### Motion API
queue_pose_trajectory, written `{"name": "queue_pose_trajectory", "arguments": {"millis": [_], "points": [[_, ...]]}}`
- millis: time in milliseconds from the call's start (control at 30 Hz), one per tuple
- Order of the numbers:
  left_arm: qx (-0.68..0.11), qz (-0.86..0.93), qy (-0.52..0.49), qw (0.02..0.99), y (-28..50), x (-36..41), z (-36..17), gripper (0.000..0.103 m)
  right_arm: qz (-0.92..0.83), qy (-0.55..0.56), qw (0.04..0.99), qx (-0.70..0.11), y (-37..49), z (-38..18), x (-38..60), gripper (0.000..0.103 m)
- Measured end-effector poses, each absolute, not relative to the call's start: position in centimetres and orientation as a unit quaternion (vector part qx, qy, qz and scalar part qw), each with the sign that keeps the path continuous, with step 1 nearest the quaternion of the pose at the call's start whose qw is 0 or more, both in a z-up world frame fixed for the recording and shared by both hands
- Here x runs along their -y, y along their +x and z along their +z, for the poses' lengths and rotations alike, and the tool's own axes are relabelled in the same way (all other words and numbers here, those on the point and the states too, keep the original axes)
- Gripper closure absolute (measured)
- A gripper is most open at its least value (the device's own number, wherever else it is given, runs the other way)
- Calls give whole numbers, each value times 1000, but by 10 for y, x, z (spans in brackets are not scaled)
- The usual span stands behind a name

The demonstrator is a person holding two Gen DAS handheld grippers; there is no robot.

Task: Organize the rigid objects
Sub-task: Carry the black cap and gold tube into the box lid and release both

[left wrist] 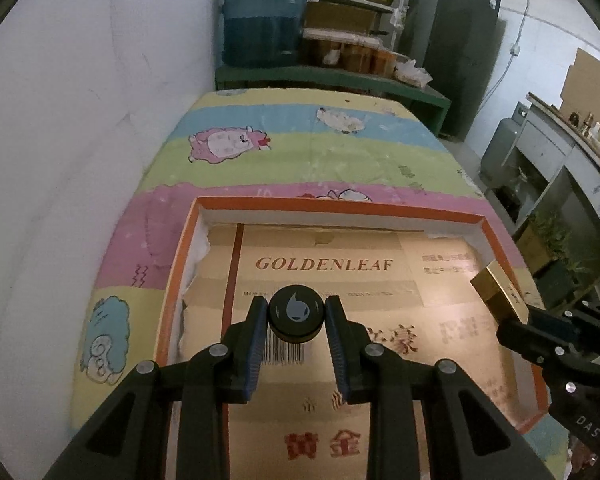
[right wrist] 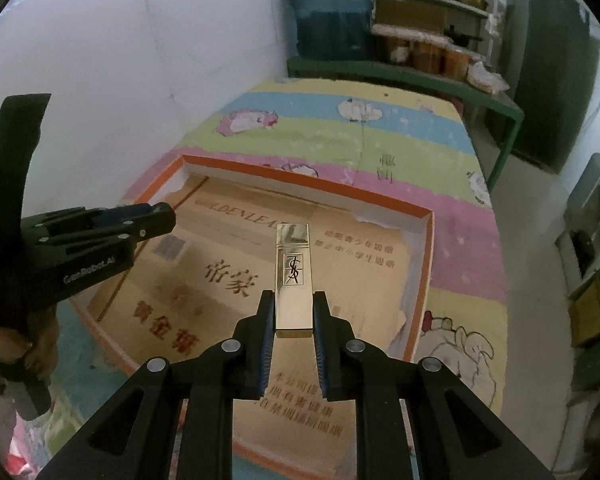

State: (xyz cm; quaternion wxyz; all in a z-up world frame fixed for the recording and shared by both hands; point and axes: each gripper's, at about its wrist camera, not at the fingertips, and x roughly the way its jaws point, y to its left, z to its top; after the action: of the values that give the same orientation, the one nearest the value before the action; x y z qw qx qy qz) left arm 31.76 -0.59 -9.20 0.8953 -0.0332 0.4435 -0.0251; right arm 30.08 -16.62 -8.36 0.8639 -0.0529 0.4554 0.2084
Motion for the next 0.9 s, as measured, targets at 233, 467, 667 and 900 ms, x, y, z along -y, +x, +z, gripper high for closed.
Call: {"name": "queue_pose_trajectory", "arguments": {"millis": [233, 467, 667, 900], "points": [[-459, -26, -36, 887, 333, 5, -110, 73, 207, -51, 854, -474, 320, -103, 164, 85], [-467, -29, -34, 883, 341, 5, -119, 73, 207, -55, 847, -485, 331, -113, 160, 85], [-483, -36, -39, 874, 344, 3, -124, 73, 207, -61, 841, -497, 333, -123, 156, 85], [-484, -46, -29, 874, 343, 4, -123, 65, 205, -62, 838, -501, 332, -129, 155, 85]]}}
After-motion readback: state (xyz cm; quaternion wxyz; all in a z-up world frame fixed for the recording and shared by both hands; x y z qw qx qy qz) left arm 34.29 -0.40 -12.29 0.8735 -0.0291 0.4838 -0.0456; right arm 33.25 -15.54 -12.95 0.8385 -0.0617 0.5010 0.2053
